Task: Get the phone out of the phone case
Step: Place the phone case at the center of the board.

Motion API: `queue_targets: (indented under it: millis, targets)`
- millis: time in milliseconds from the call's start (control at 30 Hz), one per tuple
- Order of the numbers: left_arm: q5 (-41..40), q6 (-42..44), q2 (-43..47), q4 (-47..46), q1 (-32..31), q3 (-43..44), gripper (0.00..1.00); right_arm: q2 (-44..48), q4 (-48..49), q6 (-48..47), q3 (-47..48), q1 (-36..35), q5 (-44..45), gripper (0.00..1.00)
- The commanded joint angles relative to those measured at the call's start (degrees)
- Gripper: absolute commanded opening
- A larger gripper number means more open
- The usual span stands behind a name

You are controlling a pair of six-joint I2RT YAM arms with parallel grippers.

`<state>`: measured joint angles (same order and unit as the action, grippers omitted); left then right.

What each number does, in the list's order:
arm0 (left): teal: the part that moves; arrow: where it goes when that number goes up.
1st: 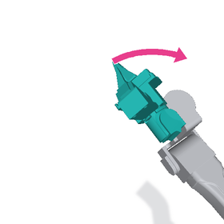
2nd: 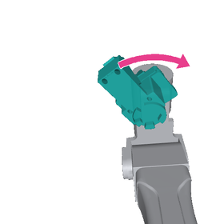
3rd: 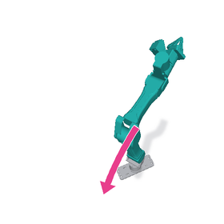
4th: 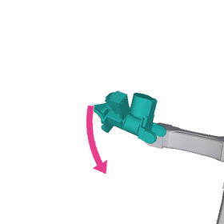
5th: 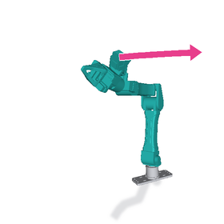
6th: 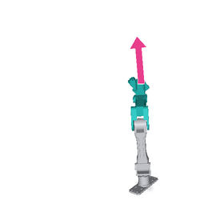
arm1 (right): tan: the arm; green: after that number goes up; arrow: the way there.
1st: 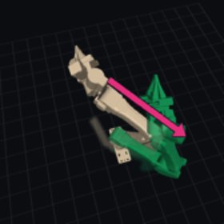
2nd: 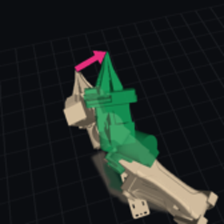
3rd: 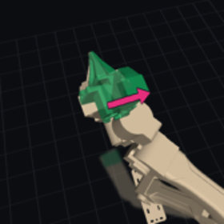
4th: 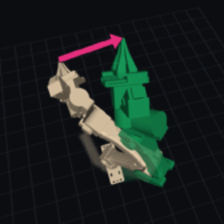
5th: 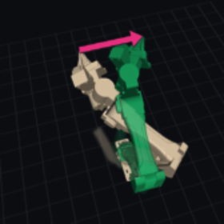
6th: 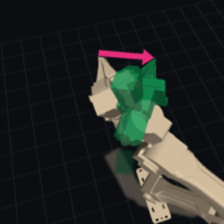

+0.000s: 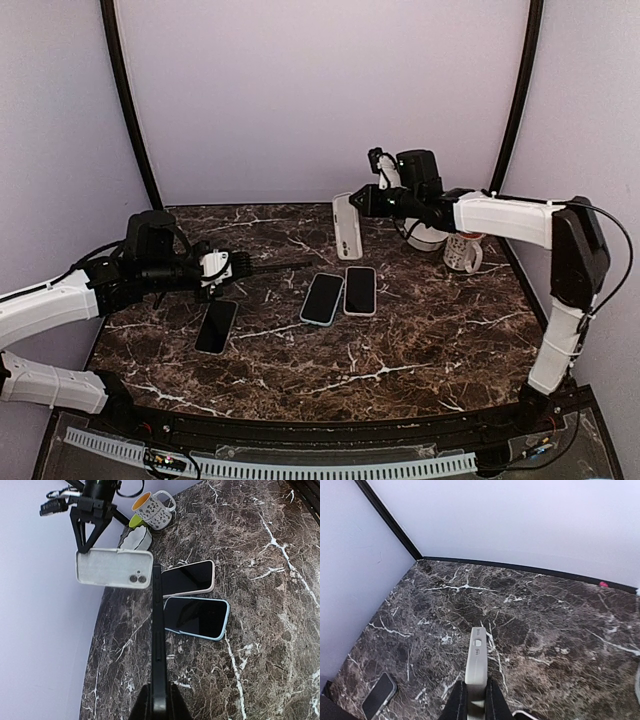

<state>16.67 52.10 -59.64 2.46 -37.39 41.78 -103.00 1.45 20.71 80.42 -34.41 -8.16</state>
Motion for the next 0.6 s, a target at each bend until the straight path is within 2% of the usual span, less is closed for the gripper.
queue_targets:
  millis: [0, 100, 233, 567]
  targets:
    - [0.7, -0.4, 1.8, -3.8, 0.5, 0.8, 0.0, -9.5, 10.5, 7.4, 7.0, 4.0, -12.8, 0.0]
    - [1.0, -0.7, 1.8, -4.0, 0.8, 0.7, 0.0, -15.0, 13.5, 9.8, 10.6, 5.9, -16.9, 0.0]
    - [1.6, -1.0, 1.6, -4.1, 0.9, 0.7, 0.0, -22.5, 10.6, 10.7, 18.0, 7.6, -21.4, 0.0]
    - [1.9, -1.3, 0.9, -4.1, 1.2, 0.6, 0.0, -30.4, 6.4, 8.4, 22.2, 9.5, -26.2, 0.0]
